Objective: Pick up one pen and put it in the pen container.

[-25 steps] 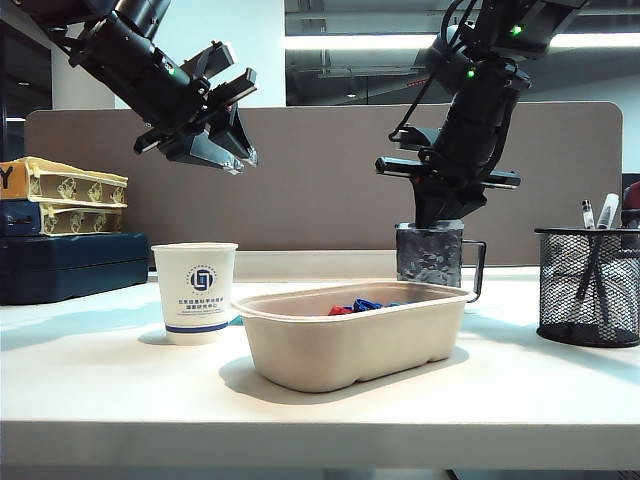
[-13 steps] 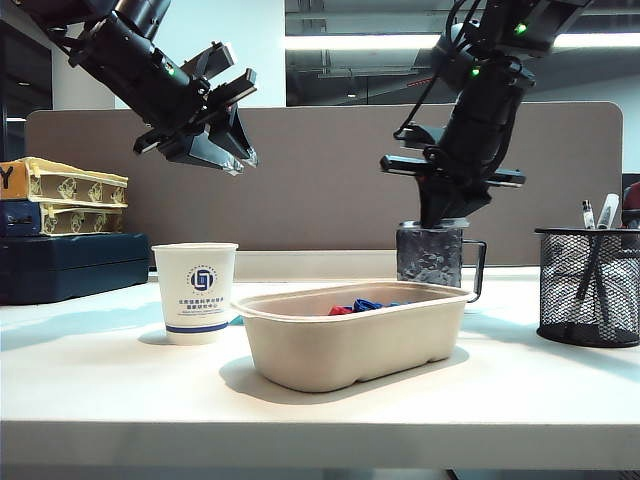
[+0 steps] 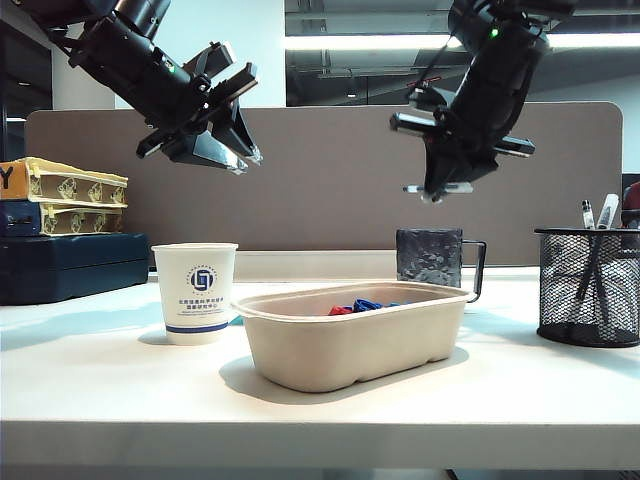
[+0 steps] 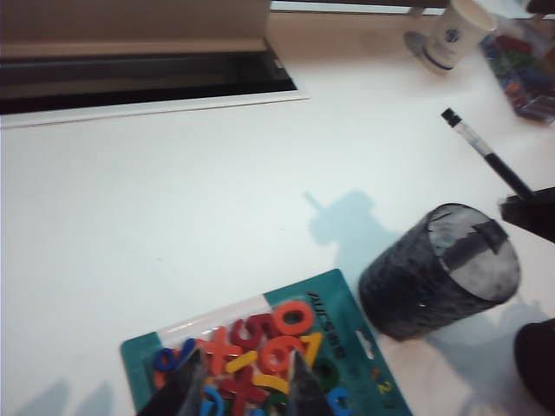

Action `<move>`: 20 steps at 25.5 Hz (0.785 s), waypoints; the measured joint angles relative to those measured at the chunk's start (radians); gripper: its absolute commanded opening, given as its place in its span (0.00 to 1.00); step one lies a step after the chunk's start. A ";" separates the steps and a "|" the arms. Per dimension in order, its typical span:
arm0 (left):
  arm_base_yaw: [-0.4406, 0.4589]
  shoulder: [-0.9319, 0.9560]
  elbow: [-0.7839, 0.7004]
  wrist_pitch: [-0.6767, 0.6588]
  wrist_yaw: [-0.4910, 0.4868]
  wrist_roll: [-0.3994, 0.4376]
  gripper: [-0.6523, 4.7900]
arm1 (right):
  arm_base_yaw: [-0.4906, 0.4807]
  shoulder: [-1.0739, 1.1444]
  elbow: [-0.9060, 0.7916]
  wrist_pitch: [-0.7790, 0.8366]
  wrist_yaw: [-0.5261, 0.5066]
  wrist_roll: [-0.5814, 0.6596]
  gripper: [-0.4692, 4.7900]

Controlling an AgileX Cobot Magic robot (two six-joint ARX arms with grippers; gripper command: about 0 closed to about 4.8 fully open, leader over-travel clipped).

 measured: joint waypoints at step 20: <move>0.000 0.000 0.000 0.227 0.237 -0.320 0.34 | 0.000 -0.167 0.000 0.012 -0.171 0.075 0.13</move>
